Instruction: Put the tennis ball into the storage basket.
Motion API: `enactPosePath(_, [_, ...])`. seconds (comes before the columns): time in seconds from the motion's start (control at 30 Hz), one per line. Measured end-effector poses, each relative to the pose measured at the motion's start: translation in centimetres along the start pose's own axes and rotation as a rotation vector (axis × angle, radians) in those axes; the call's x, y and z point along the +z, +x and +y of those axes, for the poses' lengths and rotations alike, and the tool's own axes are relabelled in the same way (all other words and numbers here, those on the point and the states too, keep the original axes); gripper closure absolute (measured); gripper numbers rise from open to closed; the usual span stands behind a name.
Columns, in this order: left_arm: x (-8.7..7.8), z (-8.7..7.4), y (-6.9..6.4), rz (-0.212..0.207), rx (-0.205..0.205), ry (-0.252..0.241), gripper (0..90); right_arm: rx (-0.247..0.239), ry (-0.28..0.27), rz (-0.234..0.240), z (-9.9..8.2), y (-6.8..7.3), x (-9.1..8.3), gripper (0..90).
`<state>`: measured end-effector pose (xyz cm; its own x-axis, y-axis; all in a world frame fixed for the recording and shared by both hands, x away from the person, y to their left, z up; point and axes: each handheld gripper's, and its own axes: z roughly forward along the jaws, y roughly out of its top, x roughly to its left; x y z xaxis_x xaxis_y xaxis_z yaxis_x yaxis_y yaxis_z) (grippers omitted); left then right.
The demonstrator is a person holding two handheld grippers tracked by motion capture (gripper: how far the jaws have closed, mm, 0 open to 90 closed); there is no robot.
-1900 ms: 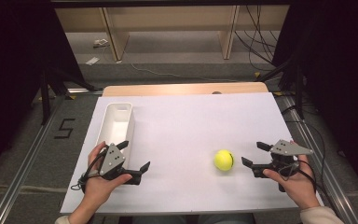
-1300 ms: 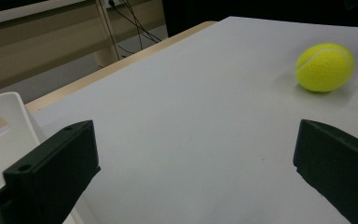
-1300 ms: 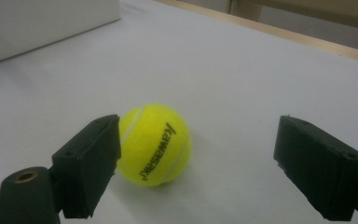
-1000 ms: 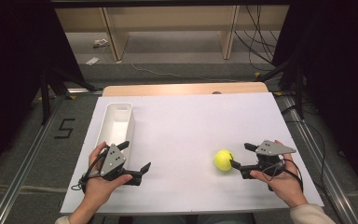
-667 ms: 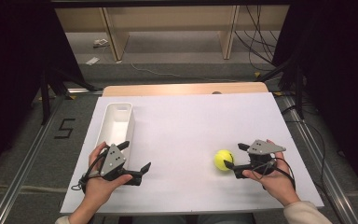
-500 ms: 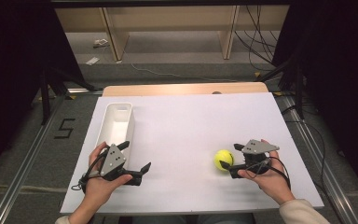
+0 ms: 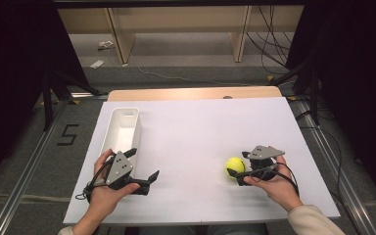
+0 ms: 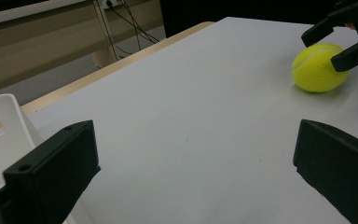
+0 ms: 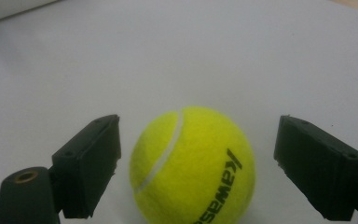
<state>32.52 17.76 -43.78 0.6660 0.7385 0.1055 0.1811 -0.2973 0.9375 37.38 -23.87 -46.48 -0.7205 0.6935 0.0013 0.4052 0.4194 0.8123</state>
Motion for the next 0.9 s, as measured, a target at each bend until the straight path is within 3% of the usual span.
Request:
enactPosePath(0.4, [-0.1, 0.0, 0.0, 0.000, 0.000, -0.005, 0.0, 0.019, 0.056, 0.012, -0.2, 0.1, 1.7, 15.5])
enactPosePath(0.9, [-0.1, 0.1, 0.0, 0.002, 0.000, -0.005, 0.0, 0.035, 0.080, 0.021, -0.4, 0.1, 1.9, 15.6])
